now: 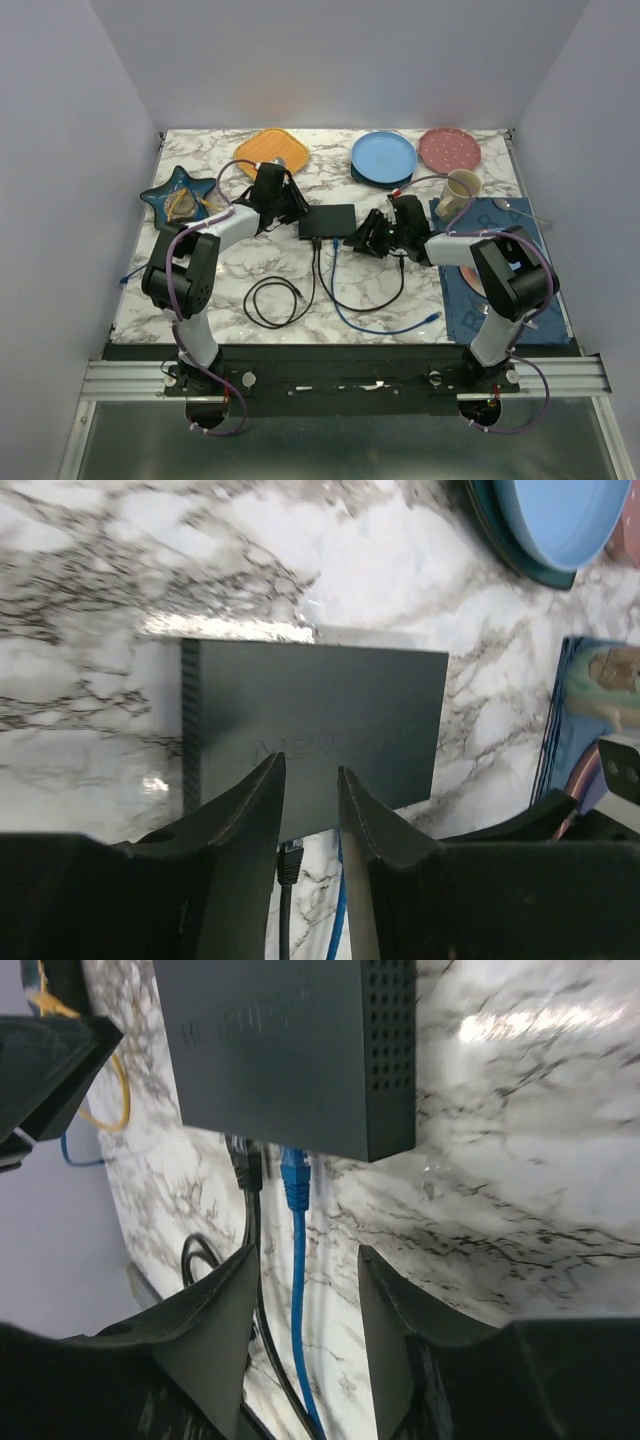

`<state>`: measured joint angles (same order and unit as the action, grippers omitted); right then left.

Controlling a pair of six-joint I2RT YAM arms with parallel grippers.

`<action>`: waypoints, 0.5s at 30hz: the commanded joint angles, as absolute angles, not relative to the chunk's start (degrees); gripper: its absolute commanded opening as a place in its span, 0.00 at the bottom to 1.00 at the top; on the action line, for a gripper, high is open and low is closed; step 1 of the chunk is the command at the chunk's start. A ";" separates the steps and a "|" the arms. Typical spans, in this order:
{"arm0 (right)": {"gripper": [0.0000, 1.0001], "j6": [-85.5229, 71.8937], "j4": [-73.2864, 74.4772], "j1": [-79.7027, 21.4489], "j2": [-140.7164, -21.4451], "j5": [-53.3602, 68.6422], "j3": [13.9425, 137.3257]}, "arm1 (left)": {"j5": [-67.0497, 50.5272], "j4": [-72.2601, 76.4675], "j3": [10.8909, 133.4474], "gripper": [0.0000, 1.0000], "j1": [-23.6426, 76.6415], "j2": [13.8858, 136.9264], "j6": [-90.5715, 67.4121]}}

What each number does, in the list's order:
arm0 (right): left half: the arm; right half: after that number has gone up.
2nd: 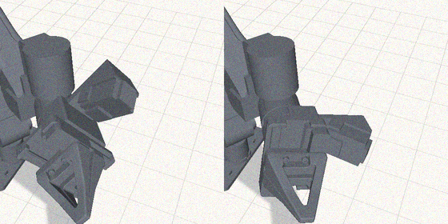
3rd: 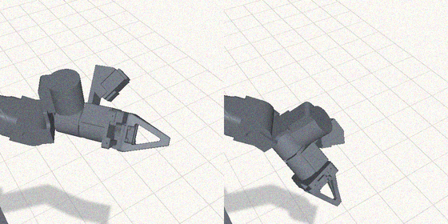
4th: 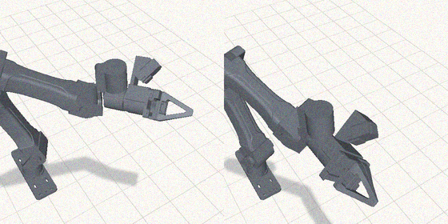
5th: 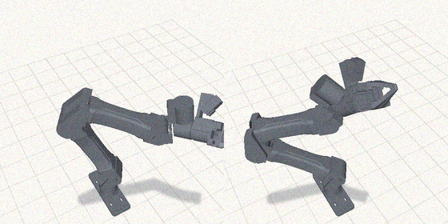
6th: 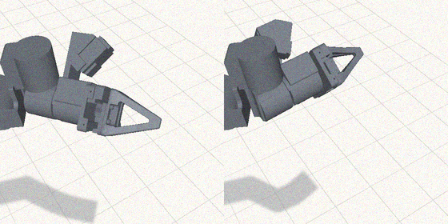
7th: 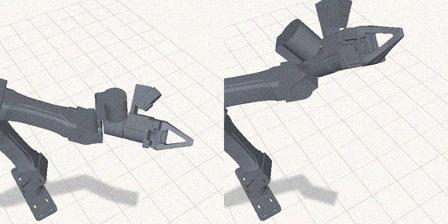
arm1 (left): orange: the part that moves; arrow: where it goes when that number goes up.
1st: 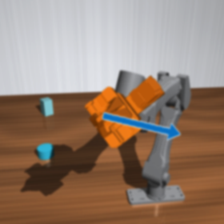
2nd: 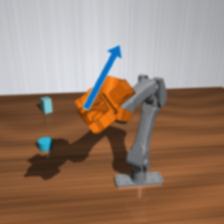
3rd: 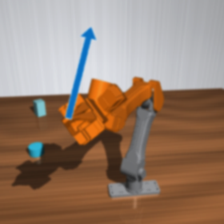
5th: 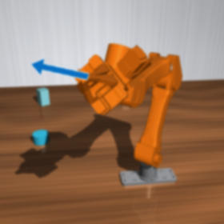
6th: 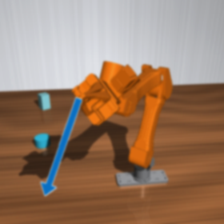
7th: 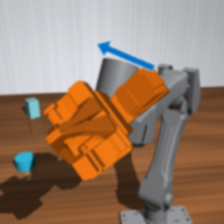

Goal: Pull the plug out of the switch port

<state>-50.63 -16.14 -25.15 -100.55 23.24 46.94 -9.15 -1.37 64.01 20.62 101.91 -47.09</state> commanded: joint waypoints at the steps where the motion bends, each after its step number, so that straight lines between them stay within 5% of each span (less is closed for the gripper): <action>1: 0.55 -54.31 -26.19 -26.02 -102.39 28.92 45.44 | -19.50 1.84 64.07 0.37 21.88 105.11 -48.08; 15: 0.50 -56.25 -22.95 -27.42 -110.21 26.64 52.64 | -21.97 0.09 63.81 0.34 21.88 108.72 -48.43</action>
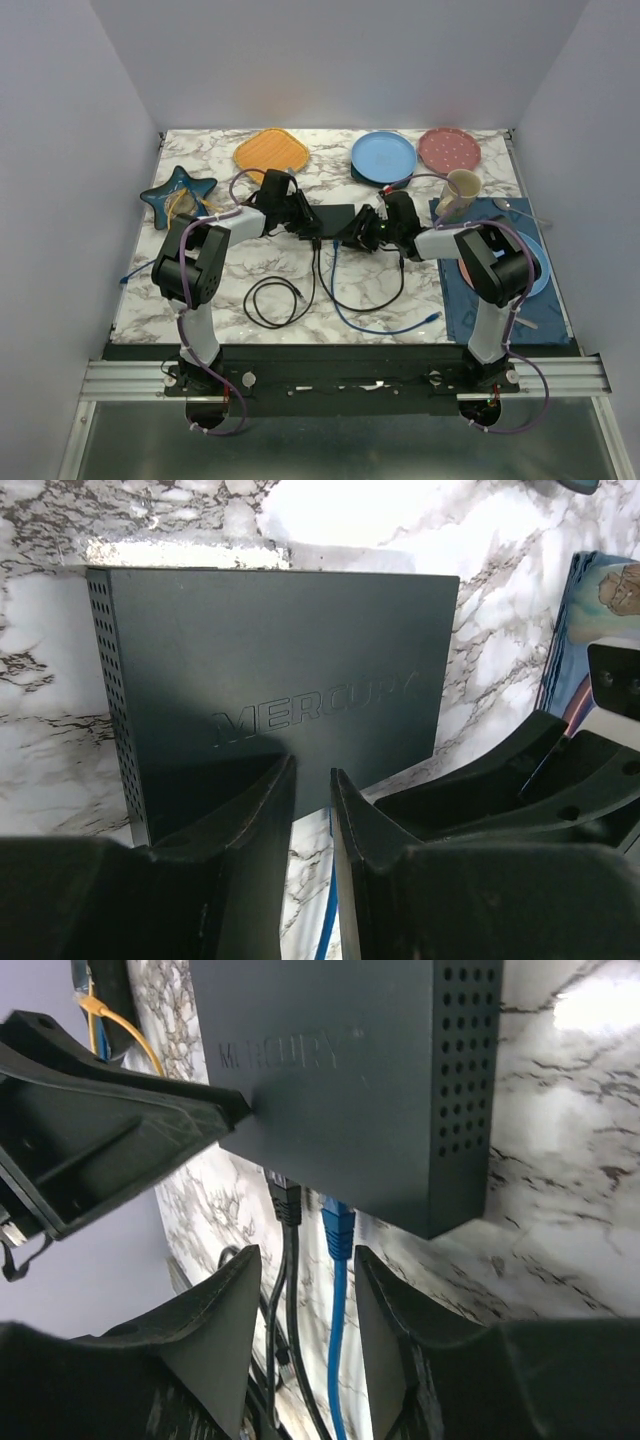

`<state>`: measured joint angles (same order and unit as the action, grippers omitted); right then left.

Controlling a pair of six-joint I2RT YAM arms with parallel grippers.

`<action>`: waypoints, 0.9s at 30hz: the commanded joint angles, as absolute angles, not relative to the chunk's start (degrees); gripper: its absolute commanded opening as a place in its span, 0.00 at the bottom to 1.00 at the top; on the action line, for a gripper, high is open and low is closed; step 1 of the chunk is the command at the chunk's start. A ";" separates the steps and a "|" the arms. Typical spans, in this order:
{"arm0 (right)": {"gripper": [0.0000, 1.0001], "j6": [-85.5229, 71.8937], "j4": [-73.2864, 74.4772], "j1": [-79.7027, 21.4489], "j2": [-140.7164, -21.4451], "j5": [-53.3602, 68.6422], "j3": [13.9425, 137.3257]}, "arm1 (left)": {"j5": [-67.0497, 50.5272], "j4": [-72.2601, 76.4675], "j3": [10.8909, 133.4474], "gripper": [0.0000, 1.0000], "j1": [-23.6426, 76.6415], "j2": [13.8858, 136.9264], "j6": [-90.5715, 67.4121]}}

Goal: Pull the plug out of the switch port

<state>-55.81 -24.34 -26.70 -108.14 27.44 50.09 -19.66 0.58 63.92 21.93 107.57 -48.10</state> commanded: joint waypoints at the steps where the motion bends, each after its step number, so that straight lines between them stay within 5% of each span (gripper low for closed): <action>1: 0.50 -55.99 -22.24 -27.51 -110.48 26.37 53.08 | -21.97 -1.13 64.07 0.34 21.88 109.07 -48.43; 17: 0.46 -56.42 -18.72 -27.77 -111.62 23.12 52.73 | -22.59 -0.62 64.34 0.33 21.71 109.25 -49.66; 27: 0.45 -64.24 -28.98 -27.77 -115.84 24.00 51.86 | -23.47 -0.26 63.37 0.34 21.71 108.81 -50.71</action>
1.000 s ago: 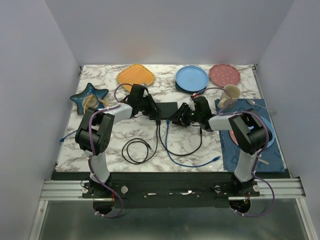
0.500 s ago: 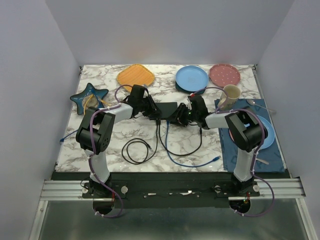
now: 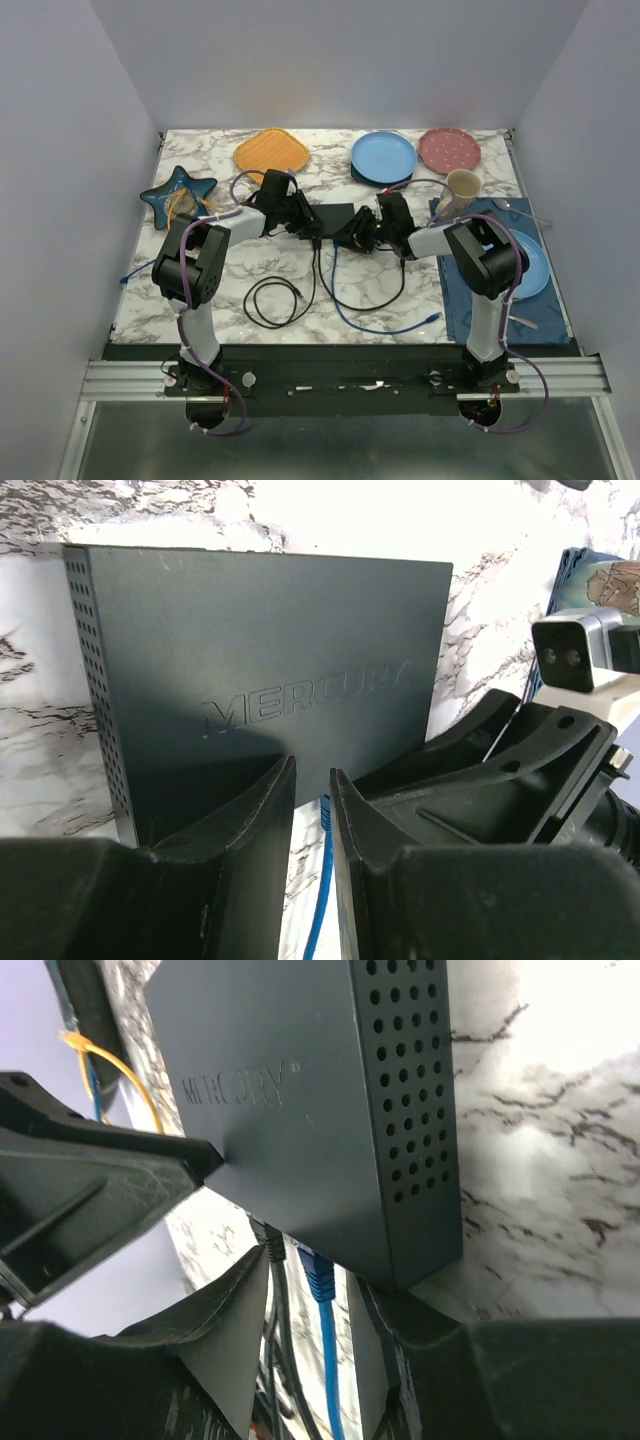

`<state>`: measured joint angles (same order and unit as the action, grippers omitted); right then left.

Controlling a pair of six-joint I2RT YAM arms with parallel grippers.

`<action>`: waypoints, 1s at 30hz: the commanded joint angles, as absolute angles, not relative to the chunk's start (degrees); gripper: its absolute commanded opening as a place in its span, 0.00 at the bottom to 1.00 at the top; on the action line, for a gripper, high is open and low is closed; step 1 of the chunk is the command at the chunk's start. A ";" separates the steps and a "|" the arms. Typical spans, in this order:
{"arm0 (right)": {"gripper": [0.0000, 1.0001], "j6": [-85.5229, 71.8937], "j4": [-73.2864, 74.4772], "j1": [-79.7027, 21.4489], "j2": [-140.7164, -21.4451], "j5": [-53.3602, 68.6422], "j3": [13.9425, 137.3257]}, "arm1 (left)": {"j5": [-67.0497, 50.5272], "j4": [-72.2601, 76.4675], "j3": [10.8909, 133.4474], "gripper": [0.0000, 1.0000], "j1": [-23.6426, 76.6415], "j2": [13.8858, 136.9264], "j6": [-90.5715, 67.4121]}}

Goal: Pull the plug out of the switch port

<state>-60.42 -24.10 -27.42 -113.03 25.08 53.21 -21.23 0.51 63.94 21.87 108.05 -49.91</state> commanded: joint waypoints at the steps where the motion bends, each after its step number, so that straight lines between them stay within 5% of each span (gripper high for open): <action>1: 0.45 -64.68 -29.61 -27.77 -116.19 24.08 51.51 | -23.47 -0.26 63.28 0.34 21.71 108.72 -50.63; 30: 0.28 -76.55 -37.79 -27.77 -117.69 19.69 47.55 | -23.91 0.87 62.05 0.34 21.53 108.63 -50.71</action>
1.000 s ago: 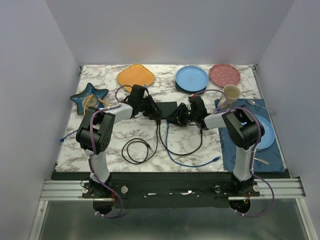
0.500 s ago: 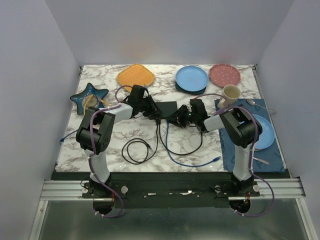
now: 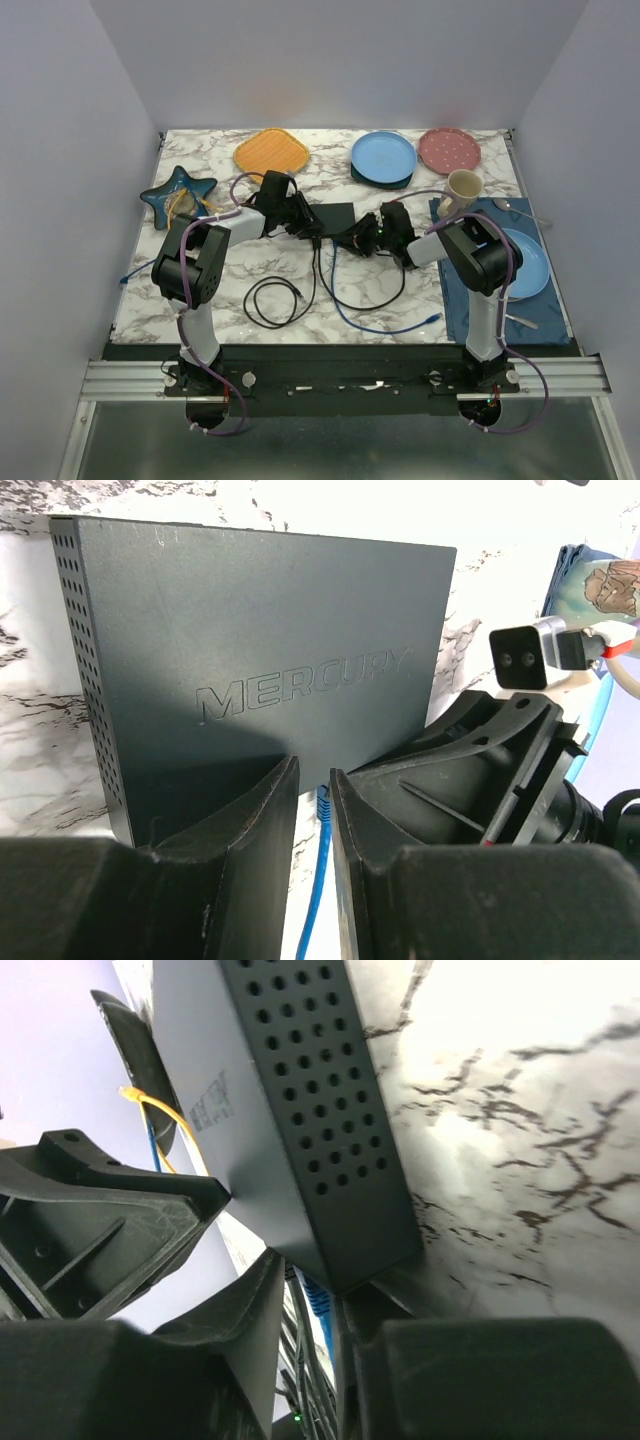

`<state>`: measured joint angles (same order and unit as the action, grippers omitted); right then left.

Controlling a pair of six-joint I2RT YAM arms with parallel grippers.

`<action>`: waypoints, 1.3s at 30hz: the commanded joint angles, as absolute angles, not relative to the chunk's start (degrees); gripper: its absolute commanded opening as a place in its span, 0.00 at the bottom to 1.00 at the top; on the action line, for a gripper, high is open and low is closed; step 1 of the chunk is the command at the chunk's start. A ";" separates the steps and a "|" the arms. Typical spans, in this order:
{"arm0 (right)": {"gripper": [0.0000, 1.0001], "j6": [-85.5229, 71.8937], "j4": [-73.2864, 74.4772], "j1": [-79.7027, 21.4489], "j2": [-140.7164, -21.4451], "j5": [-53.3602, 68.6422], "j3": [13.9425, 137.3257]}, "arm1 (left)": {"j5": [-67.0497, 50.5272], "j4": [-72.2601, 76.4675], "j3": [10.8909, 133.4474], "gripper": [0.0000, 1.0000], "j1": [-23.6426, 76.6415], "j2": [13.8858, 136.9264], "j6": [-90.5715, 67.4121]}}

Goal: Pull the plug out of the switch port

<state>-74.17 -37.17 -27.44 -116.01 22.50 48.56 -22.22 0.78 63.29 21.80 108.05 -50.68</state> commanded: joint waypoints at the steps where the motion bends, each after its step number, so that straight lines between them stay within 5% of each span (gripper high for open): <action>1: 0.27 -76.47 -37.71 -27.77 -117.60 19.60 47.46 | -23.82 0.97 61.88 0.34 21.53 108.46 -50.71; 14: 0.01 -71.64 -36.66 -27.77 -116.11 21.18 46.67 | -25.40 2.63 60.91 0.34 21.53 108.37 -52.55; 39: 0.01 -58.81 -24.27 -27.77 -114.87 27.42 50.01 | -21.27 3.34 61.87 0.34 23.73 112.59 -56.86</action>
